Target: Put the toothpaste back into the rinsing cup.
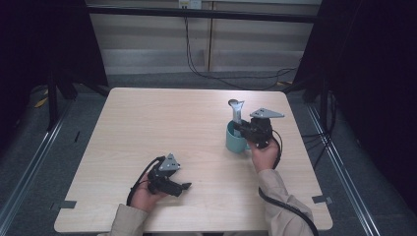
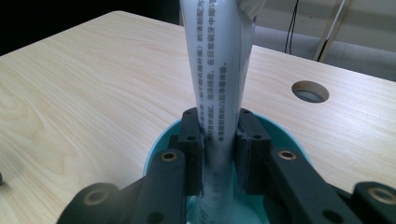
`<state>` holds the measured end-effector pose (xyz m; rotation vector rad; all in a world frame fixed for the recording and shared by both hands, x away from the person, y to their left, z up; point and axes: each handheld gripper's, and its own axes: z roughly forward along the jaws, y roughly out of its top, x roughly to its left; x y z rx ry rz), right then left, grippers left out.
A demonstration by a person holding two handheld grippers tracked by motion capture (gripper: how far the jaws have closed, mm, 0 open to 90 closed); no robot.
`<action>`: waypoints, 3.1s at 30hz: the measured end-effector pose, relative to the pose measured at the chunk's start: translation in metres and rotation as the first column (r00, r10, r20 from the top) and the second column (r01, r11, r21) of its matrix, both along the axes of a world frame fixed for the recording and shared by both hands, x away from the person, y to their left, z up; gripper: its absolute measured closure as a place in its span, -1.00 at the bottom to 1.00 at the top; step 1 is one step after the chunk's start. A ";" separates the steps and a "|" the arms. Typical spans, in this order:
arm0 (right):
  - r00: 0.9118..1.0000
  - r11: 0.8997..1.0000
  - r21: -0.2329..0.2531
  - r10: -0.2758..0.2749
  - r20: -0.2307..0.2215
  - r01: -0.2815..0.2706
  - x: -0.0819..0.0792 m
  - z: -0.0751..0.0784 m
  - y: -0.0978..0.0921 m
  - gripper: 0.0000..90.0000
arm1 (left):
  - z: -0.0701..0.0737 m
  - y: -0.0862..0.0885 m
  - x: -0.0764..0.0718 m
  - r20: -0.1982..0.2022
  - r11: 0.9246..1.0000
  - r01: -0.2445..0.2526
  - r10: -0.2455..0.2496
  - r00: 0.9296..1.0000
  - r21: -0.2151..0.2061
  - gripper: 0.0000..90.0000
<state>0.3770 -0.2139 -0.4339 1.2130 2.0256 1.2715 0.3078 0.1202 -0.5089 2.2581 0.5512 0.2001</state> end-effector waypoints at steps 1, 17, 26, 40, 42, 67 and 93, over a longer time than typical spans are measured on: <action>1.000 1.000 0.005 0.002 -0.004 -0.002 0.000 0.000 0.000 0.65 | 0.000 0.000 0.000 0.000 1.000 -0.001 0.001 1.000 -0.004 -0.59; 1.000 1.000 0.006 0.024 -0.008 -0.024 -0.003 0.000 0.002 0.62 | 0.000 0.000 0.000 0.000 1.000 -0.001 0.001 1.000 -0.003 -0.59; 0.999 1.000 0.002 0.030 -0.025 -0.030 -0.004 0.001 0.003 0.60 | 0.000 0.000 0.000 0.000 1.000 -0.001 0.001 1.000 -0.002 -0.59; 0.998 0.999 0.005 0.043 -0.056 -0.043 -0.003 -0.004 0.005 0.54 | 0.000 0.000 0.000 0.000 1.000 0.000 0.000 1.000 -0.002 -0.59; 0.997 0.999 0.005 0.042 -0.058 -0.042 -0.003 -0.004 0.005 0.54 | 0.000 0.000 0.000 0.000 1.000 0.000 0.000 1.000 -0.002 -0.59; 0.997 0.999 0.028 0.016 -0.071 -0.014 -0.003 0.003 0.000 -0.06 | 0.000 0.000 0.000 0.000 1.000 0.000 0.000 1.000 -0.002 -0.59; 0.994 0.998 0.007 0.058 -0.097 -0.057 -0.013 0.010 -0.004 -0.53 | 0.000 0.000 0.000 0.000 1.000 0.001 -0.001 1.000 -0.003 -0.59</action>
